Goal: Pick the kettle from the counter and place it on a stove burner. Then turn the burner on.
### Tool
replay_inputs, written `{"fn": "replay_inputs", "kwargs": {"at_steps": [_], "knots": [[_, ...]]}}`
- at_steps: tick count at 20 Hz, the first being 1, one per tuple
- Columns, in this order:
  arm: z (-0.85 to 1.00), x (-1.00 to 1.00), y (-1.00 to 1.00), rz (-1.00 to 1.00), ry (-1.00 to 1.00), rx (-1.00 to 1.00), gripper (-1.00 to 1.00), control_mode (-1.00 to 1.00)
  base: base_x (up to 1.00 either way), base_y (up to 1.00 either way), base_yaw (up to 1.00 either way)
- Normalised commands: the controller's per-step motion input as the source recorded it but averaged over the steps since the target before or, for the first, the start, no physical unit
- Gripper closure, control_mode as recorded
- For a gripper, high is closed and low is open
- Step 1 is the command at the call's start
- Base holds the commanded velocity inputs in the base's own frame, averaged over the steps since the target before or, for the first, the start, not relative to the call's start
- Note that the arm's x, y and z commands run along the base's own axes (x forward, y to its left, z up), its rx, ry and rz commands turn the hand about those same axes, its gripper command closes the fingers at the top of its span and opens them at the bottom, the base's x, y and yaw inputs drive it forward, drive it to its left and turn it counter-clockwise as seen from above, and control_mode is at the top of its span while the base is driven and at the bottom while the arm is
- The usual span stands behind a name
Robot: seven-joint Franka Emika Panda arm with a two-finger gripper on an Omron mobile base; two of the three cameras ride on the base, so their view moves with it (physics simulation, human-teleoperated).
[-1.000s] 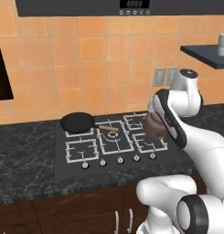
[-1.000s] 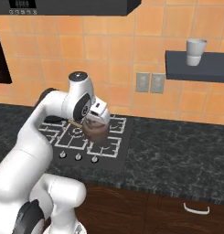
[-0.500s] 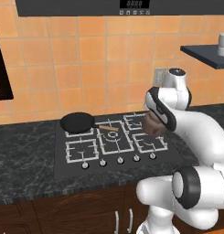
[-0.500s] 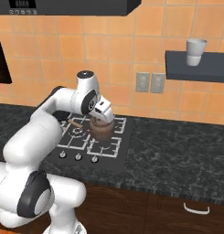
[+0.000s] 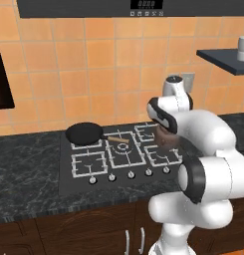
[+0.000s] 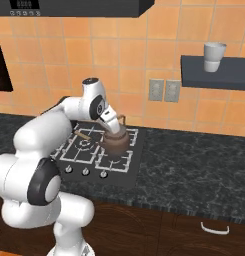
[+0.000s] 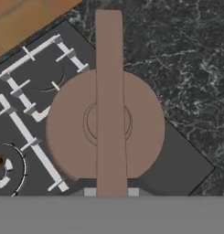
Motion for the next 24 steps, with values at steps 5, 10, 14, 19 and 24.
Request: {"fn": "replay_inputs", "kwargs": {"at_steps": [5,10,14,19,24], "knots": [[-0.14,0.00,-0.03,-0.09,0.13,0.14,1.00,-1.00,0.00,0.00,0.00],[-0.27,0.05,0.01,-0.06,0.16,0.10,1.00,-1.00,0.00,0.00,0.00],[-0.07,0.27,0.11,-0.03,0.01,0.00,1.00,-1.00,0.00,0.00,0.00],[-0.16,0.09,0.20,-0.04,0.00,-0.04,1.00,-1.00,0.00,0.00,0.00],[-0.34,0.00,0.06,-0.06,-0.01,-0.05,1.00,-1.00,0.00,0.00,0.00]]}}
